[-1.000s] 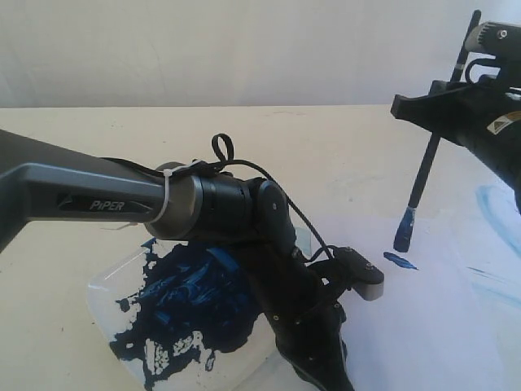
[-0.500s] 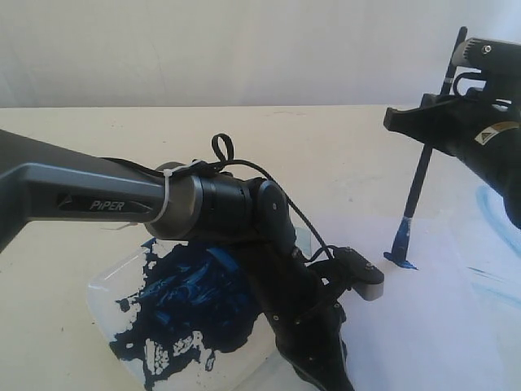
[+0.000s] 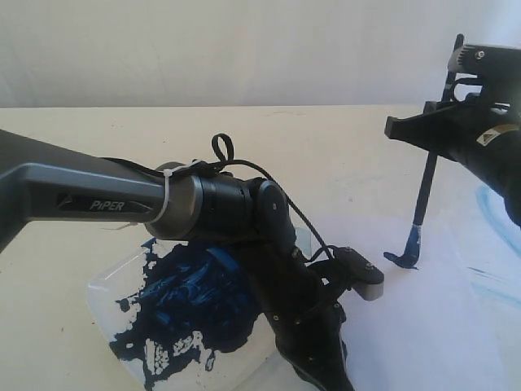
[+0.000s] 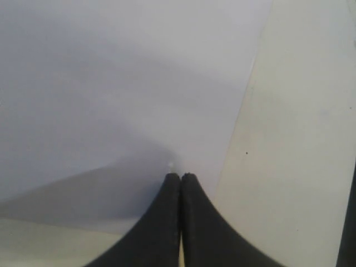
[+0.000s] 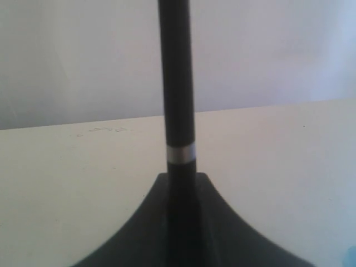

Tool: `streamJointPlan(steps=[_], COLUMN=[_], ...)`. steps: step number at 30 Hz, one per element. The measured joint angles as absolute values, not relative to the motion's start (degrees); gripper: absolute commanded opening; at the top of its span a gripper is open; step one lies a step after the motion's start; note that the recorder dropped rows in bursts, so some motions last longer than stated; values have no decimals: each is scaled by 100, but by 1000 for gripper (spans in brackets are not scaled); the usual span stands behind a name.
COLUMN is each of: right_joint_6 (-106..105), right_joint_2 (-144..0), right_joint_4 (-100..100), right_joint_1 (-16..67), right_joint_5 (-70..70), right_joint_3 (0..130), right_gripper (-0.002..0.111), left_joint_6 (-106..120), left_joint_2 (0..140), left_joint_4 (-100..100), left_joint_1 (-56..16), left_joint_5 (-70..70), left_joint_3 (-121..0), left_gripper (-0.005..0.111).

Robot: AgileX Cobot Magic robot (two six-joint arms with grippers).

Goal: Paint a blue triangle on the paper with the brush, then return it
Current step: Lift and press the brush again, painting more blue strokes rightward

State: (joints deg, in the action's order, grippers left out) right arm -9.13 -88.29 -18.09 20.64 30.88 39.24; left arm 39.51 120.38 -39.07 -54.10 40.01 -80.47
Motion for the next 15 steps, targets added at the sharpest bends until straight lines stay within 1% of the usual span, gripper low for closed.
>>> streamJointPlan(steps=[7,15], right_joint_6=[-1163,-2030], right_joint_2=[-8735,-8717], right_joint_4=[-1857,-2834], right_joint_1=[2064,2064], right_joint_5=[3011,2939], right_joint_3=[3924,3924], right_gripper=[0,0], left_joint_6=[3951,3951], left_joint_2=[12038,12038], left_joint_4=[-3907,-3907], left_joint_1=[-5410,-5410], left_joint_5=[4001,4001], left_joint_3=[-8047,-8047], left_gripper=[0,0])
